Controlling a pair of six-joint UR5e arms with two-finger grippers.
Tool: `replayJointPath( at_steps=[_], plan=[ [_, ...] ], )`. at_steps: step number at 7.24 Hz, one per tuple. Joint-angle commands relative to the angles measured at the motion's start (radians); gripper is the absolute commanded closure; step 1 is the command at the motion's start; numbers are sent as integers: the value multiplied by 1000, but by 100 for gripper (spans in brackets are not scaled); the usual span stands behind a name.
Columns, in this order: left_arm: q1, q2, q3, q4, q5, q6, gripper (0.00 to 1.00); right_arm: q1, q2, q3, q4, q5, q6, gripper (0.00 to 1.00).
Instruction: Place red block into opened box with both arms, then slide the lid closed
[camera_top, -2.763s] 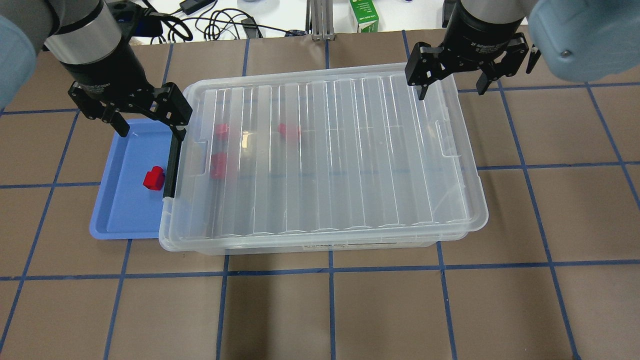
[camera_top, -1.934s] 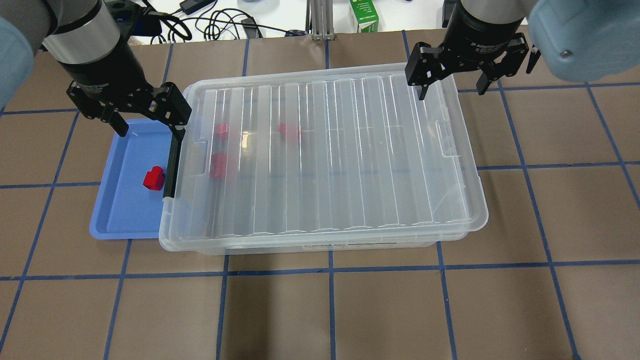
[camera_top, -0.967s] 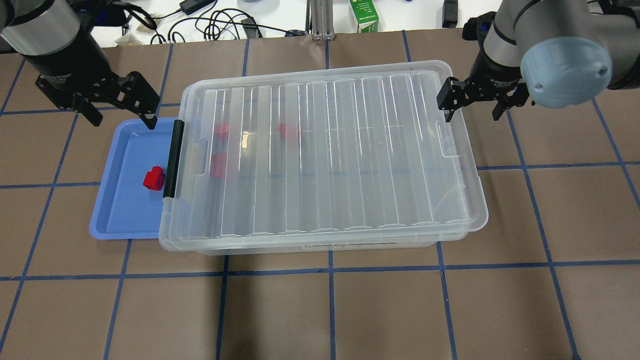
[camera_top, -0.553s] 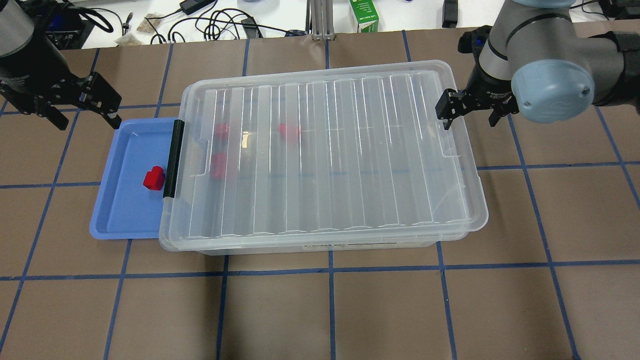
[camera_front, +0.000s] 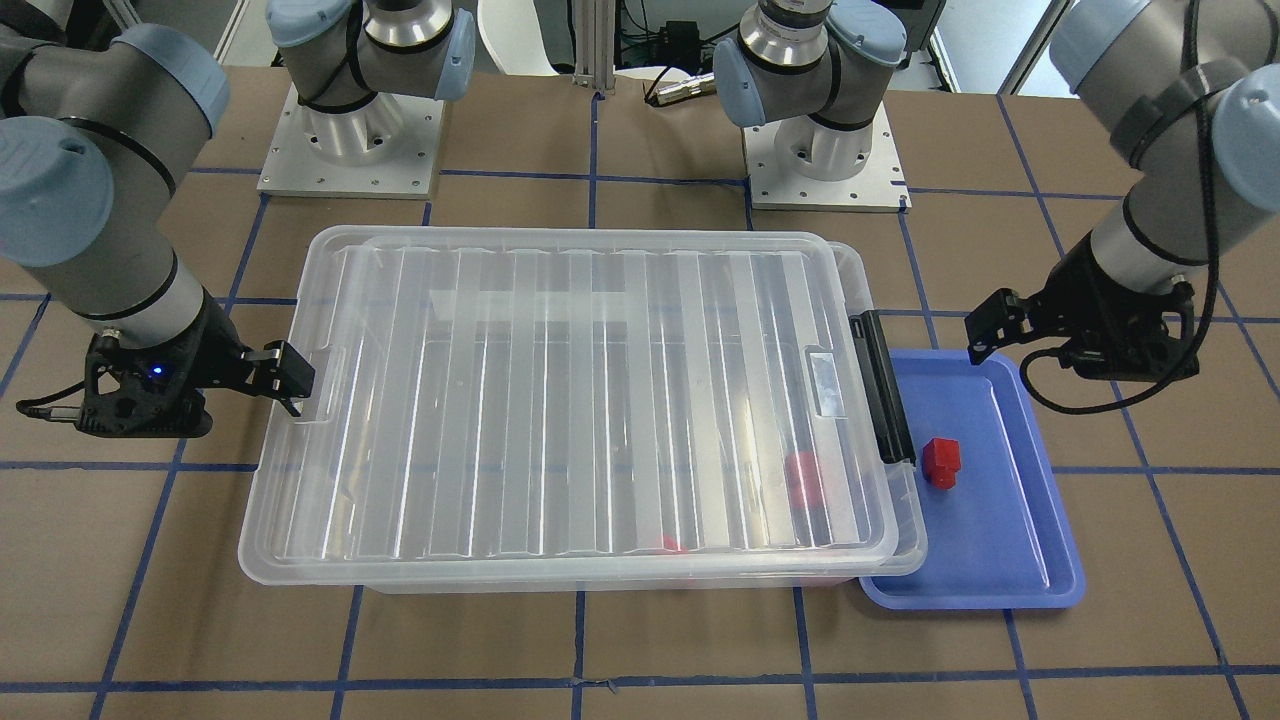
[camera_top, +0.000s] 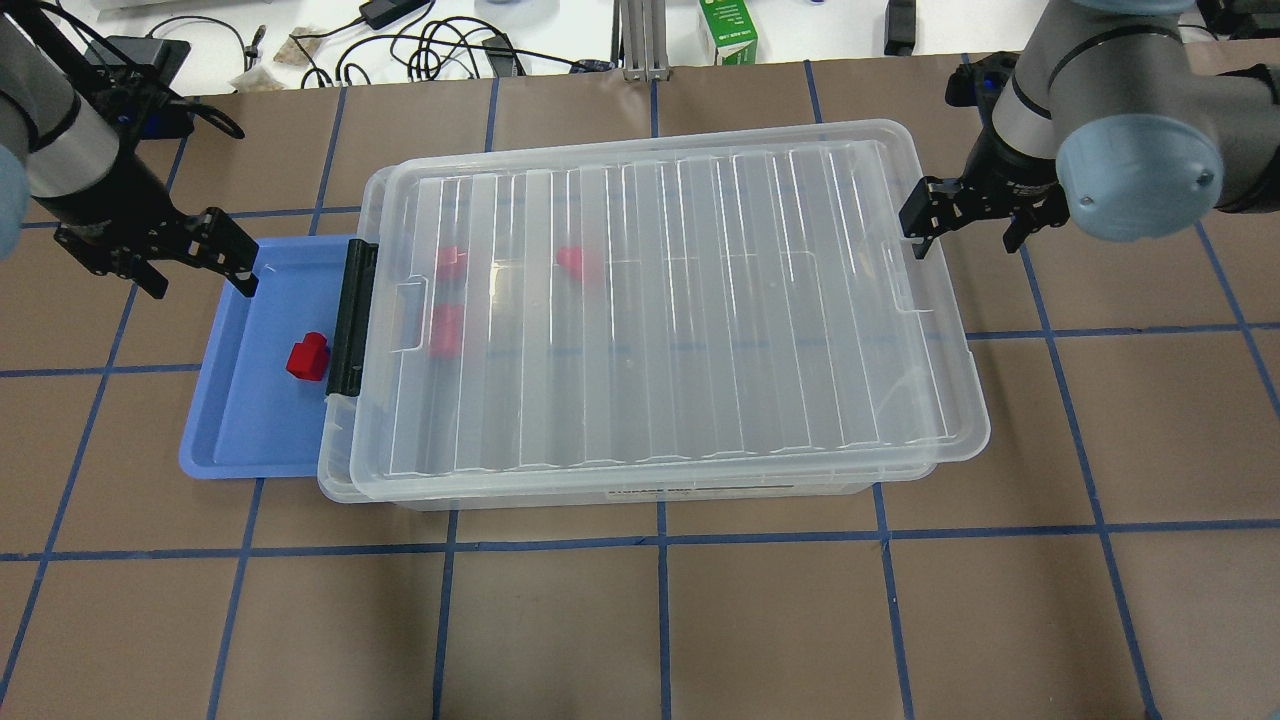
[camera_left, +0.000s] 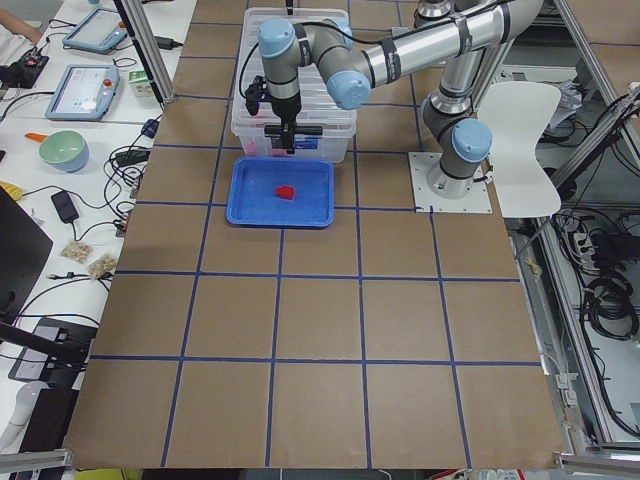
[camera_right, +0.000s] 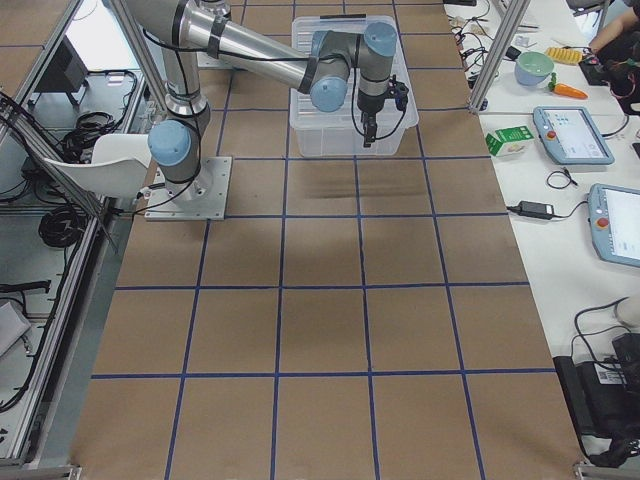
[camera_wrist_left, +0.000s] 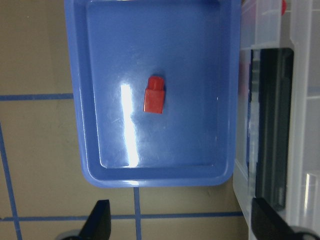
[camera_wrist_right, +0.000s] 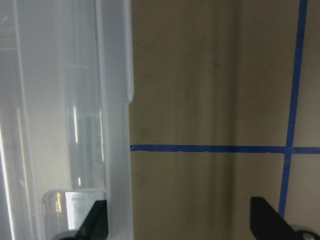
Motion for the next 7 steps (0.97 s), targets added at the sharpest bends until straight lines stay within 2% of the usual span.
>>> replayJointPath(
  at_steps=[1, 7],
  plan=[
    [4, -45, -47, 80, 0, 26, 0, -36, -1, -1, 1, 0, -52, 0],
    [6, -205, -60, 193, 3, 95, 0, -155, -2, -10, 5, 4, -238, 0]
  ],
)
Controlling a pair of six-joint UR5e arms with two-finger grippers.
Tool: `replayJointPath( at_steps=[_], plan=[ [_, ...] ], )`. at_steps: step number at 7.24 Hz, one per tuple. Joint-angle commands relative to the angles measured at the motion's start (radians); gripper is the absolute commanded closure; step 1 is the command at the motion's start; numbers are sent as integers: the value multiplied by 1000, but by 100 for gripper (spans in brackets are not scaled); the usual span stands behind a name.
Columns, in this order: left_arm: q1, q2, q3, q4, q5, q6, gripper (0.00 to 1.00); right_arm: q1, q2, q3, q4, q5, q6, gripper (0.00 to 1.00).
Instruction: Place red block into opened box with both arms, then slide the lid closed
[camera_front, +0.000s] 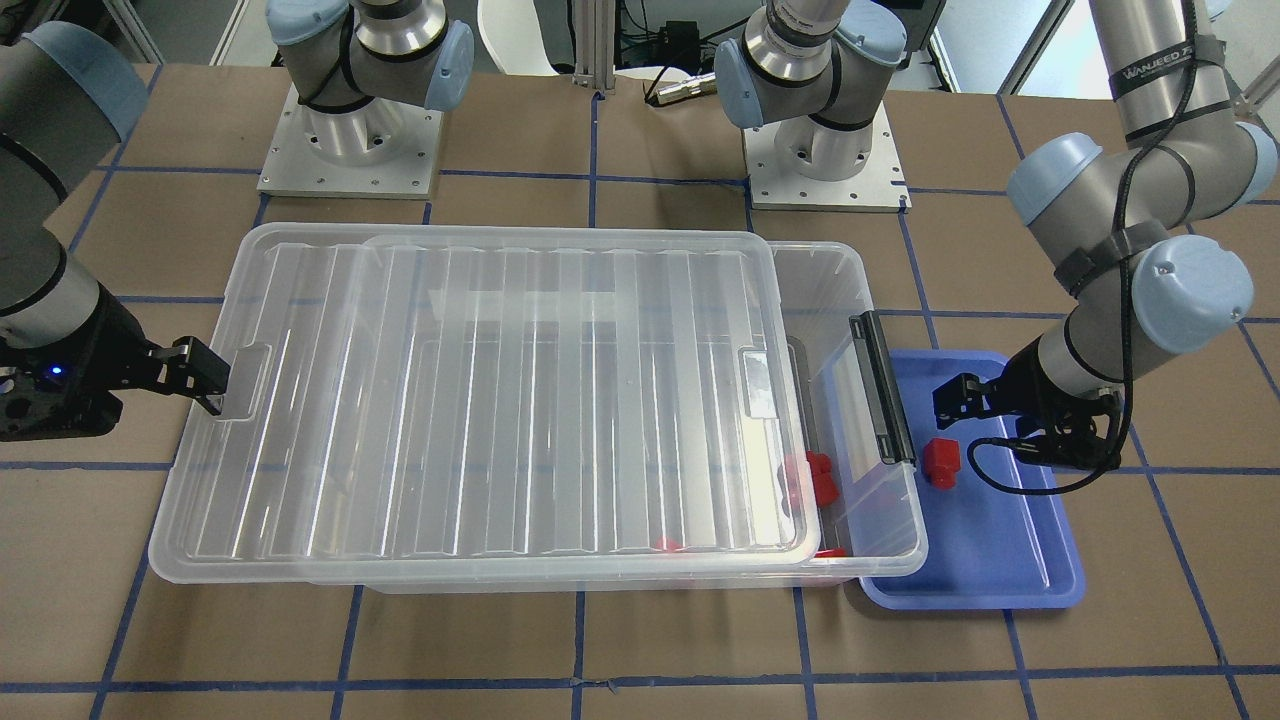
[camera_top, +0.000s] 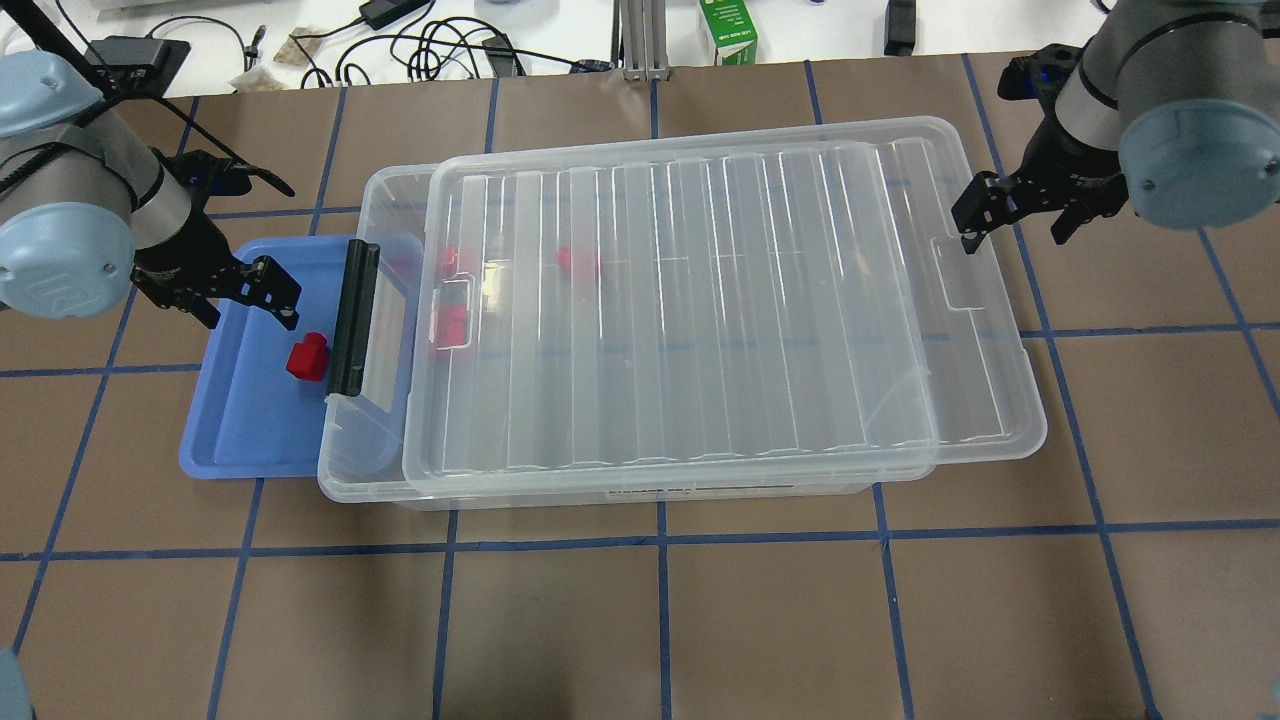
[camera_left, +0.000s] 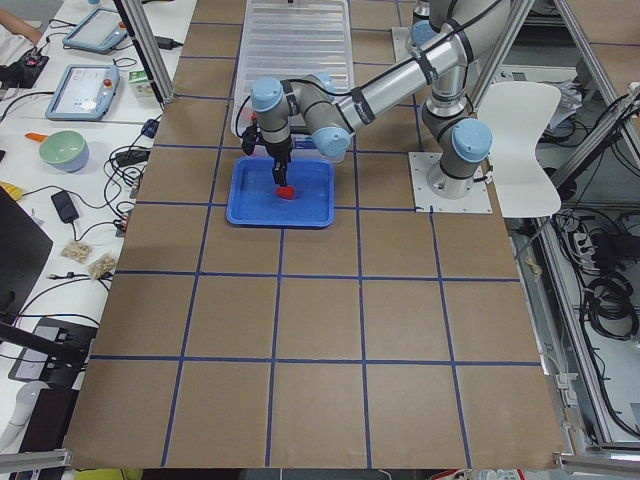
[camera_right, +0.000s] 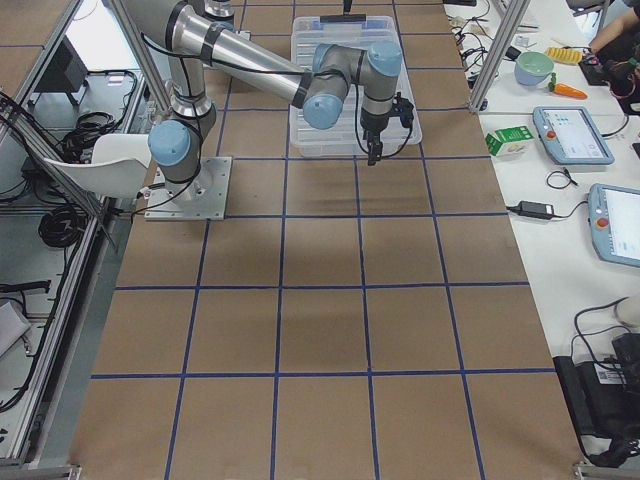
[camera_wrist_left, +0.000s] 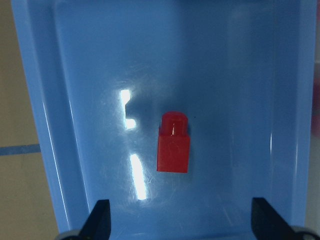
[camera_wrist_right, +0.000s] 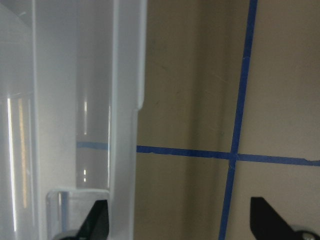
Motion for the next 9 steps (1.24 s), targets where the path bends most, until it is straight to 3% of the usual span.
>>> replayJointPath(
  at_steps=[1, 9],
  plan=[
    [0, -44, 0, 18, 2, 22, 0, -46, -1, -1, 2, 0, -49, 0],
    [0, -142, 0, 23, 6, 37, 2, -161, -1, -4, -1, -3, -117, 0]
  ],
)
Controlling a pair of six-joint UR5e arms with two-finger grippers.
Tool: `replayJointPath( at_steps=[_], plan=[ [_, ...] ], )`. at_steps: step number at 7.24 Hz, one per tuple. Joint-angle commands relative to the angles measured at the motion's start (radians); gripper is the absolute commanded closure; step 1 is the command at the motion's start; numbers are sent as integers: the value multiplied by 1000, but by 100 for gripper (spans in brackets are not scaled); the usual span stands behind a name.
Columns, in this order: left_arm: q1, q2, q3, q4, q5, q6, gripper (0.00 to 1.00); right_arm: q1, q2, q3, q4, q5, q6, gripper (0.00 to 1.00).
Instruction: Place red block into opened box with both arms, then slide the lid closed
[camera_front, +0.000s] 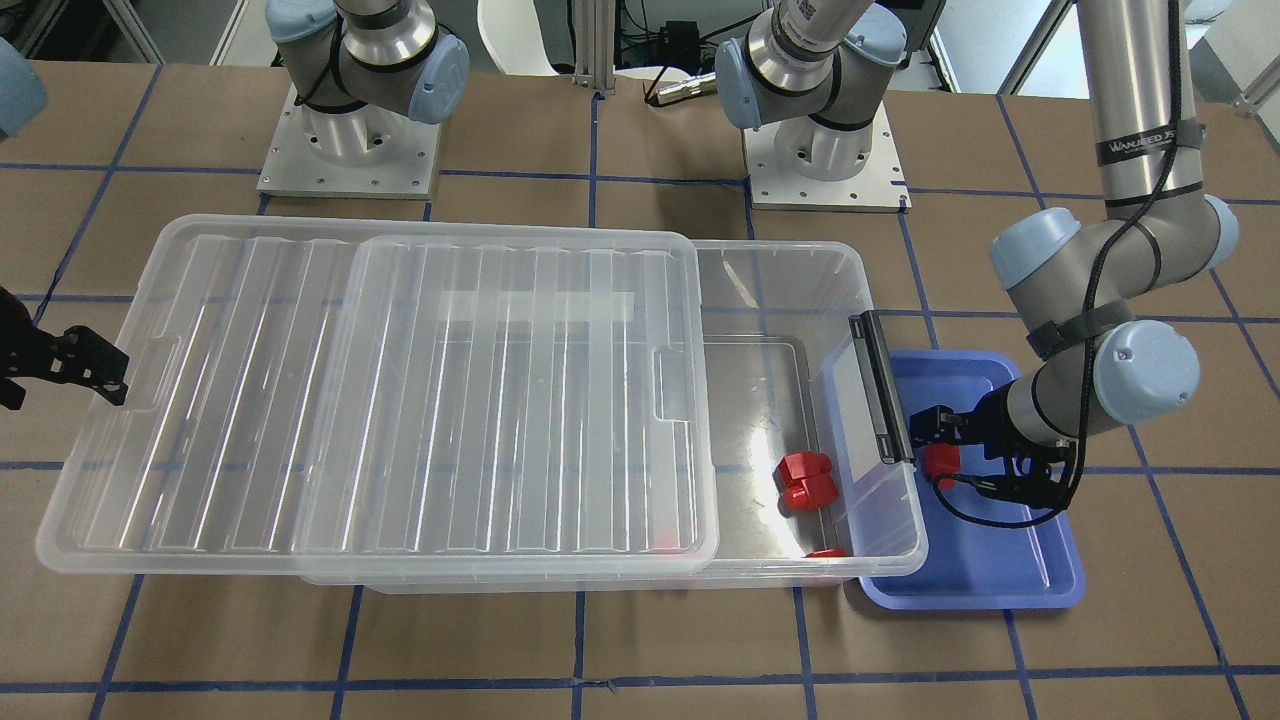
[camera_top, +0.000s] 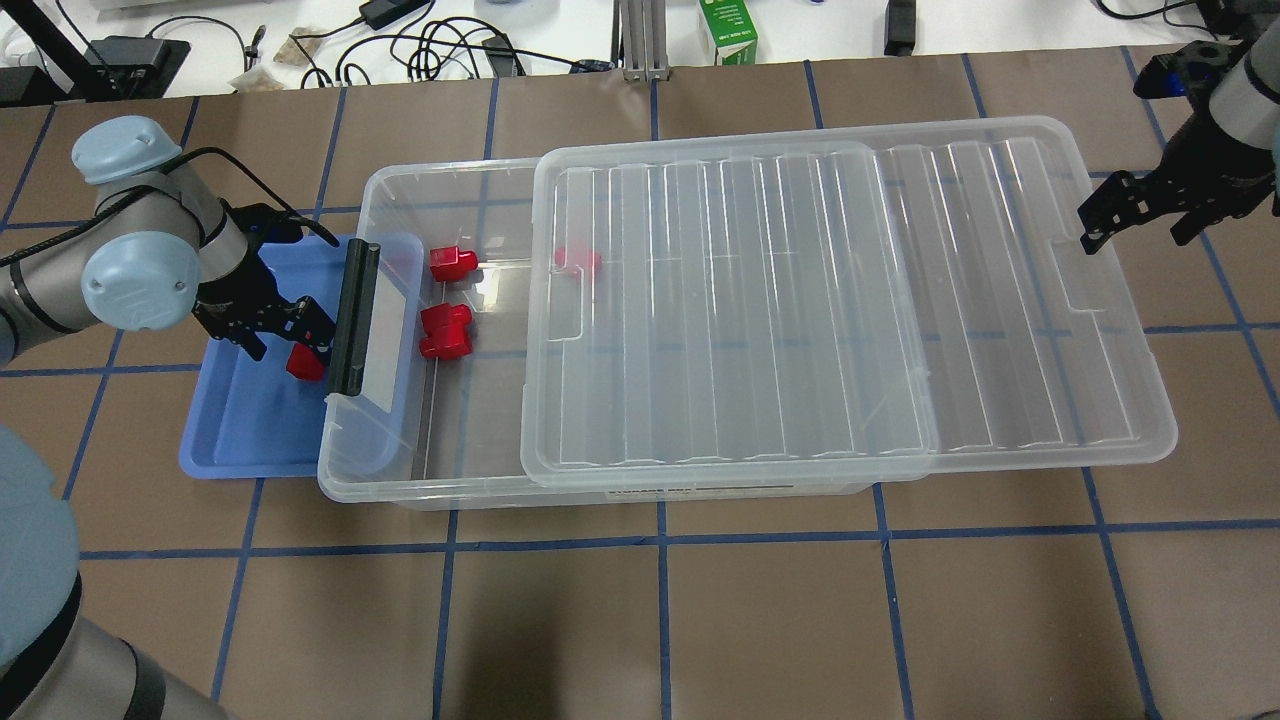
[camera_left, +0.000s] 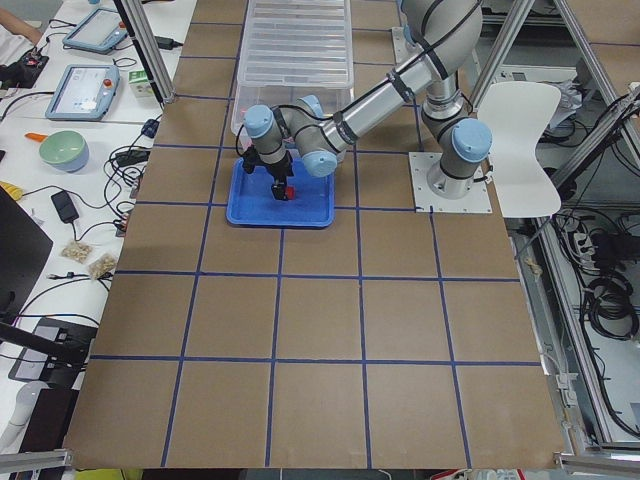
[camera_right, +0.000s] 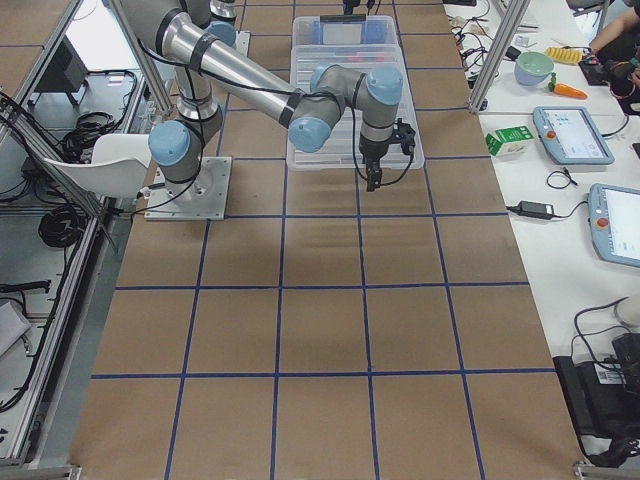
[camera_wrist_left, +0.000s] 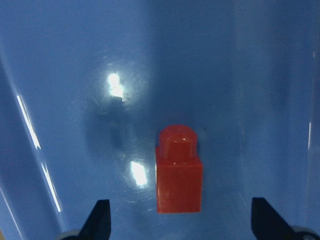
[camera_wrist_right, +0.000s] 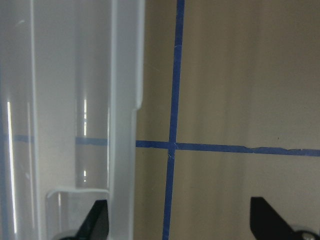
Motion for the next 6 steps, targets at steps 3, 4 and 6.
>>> replayJointPath(
  at_steps=[3, 4, 6],
  plan=[
    [0, -31, 16, -9, 8, 1, 68, -20, -2, -3, 0, 0, -2, 0],
    [0, -31, 16, -15, 8, 3, 100, -20, -2, -3, 0, 2, -1, 0],
    [0, -28, 19, -16, 8, 0, 100, -22, 0, -2, 0, 0, -2, 0]
  ],
)
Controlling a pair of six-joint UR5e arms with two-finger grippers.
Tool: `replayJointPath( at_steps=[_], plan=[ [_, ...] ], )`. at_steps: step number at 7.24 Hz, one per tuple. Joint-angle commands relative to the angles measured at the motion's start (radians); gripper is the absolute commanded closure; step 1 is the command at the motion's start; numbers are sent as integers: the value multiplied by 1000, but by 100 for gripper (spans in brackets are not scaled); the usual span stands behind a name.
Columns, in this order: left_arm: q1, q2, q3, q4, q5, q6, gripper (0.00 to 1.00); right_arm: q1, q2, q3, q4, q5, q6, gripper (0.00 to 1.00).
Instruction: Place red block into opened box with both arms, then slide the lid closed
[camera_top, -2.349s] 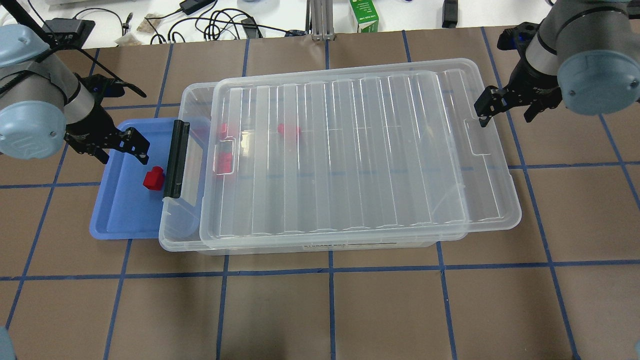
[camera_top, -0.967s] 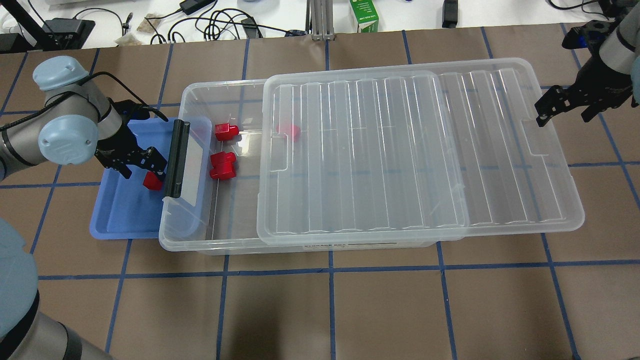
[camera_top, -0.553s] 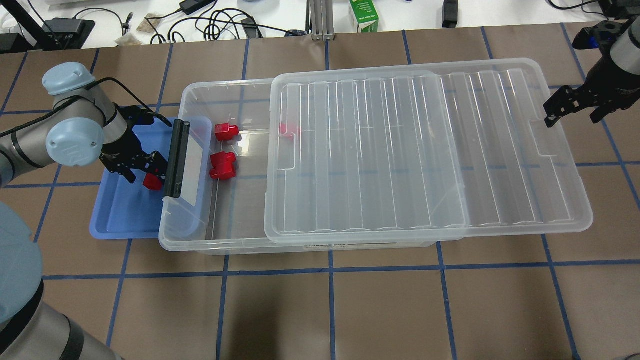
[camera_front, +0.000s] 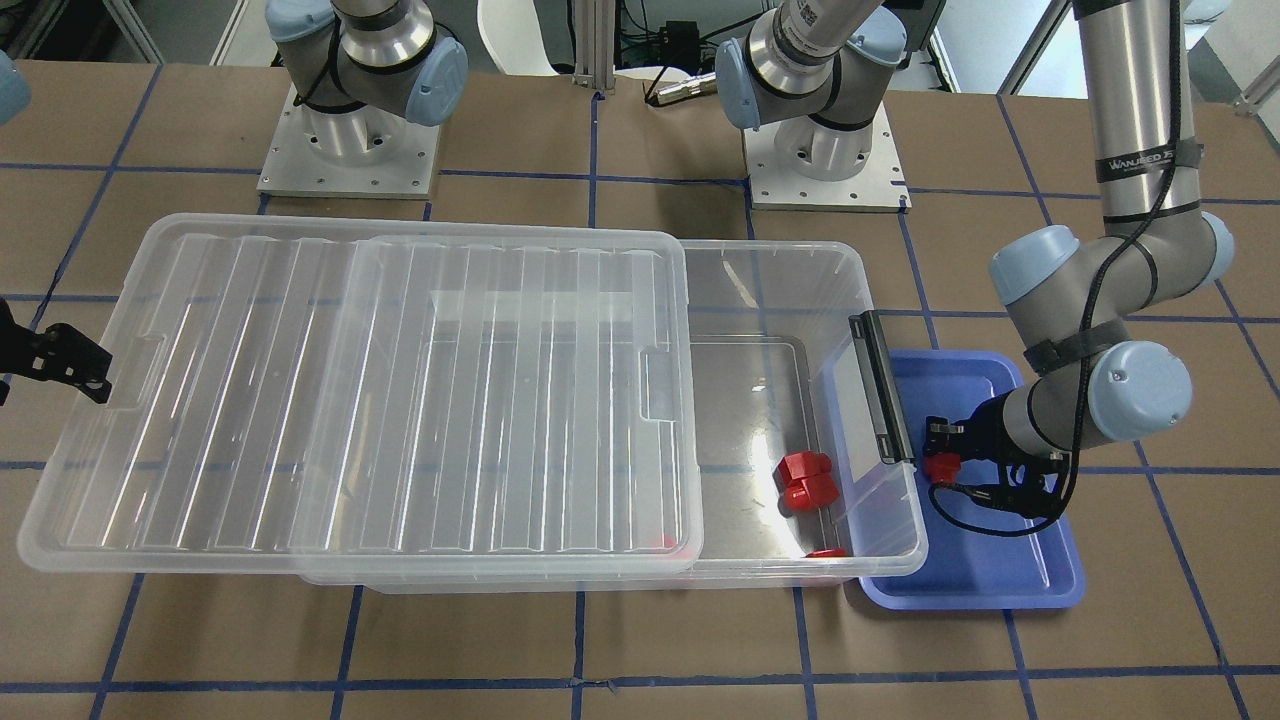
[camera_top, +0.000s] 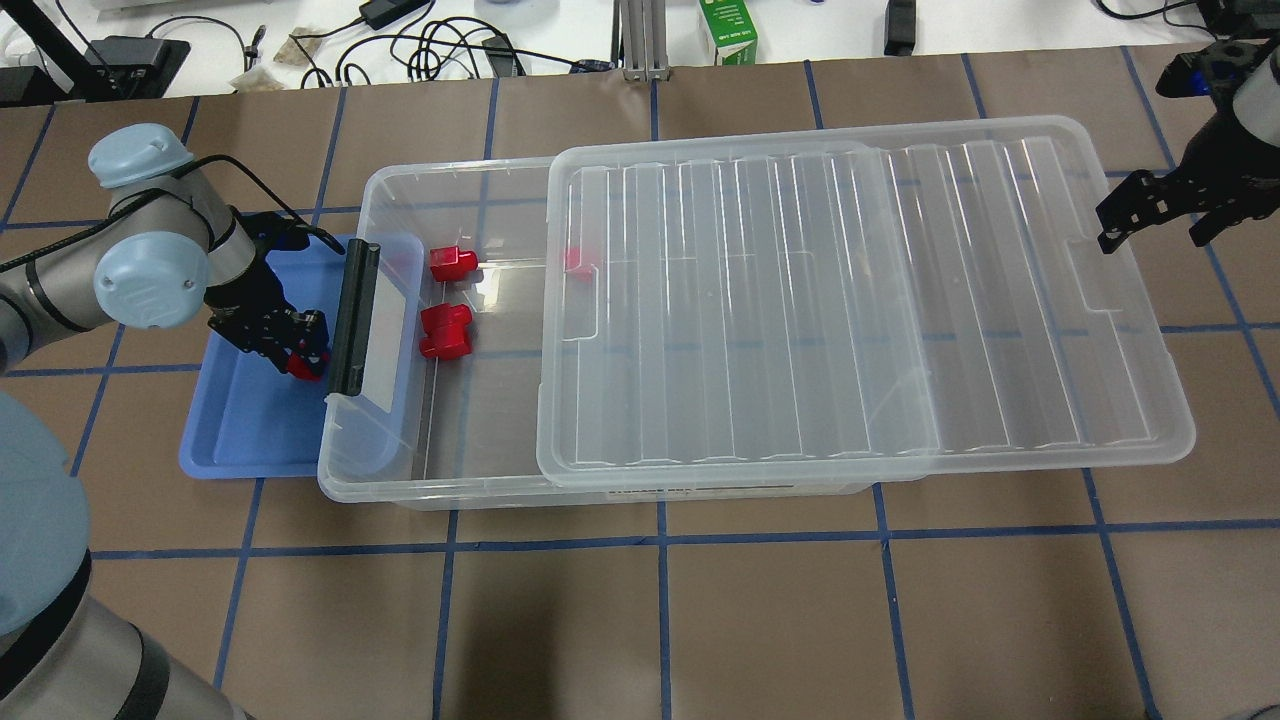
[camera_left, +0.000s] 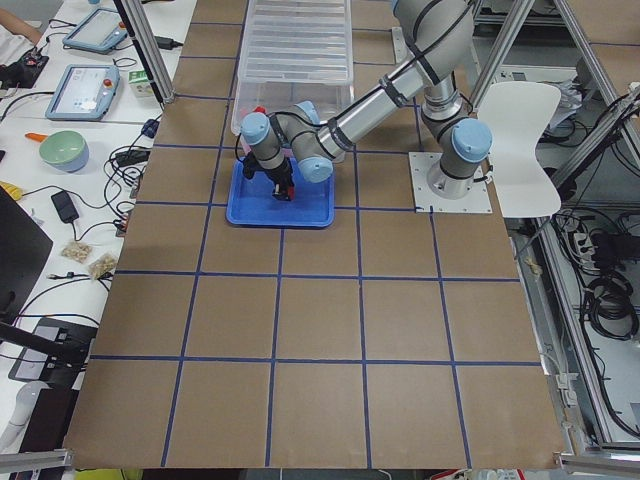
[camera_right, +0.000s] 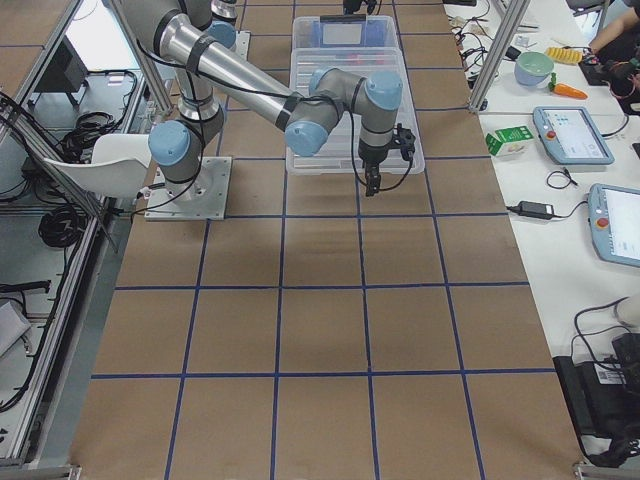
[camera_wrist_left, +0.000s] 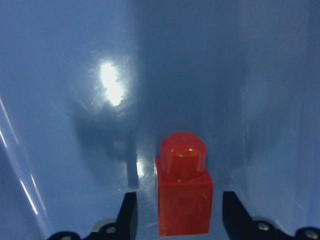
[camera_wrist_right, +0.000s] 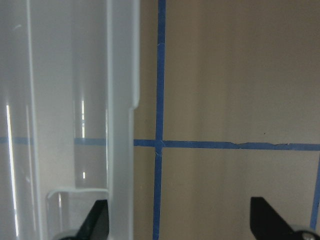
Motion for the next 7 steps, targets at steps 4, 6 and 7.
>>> replayJointPath(
  at_steps=[4, 6, 7],
  plan=[
    [-5, 77, 207, -216, 3, -8, 100, -26, -6, 3, 2, 3, 1, 0],
    [-8, 161, 322, -385, -3, -14, 100, -11, -16, -8, 0, 7, 7, 0],
    [-20, 207, 352, -446, -12, -38, 100, 0, -28, -46, 27, 29, 15, 0]
  ],
)
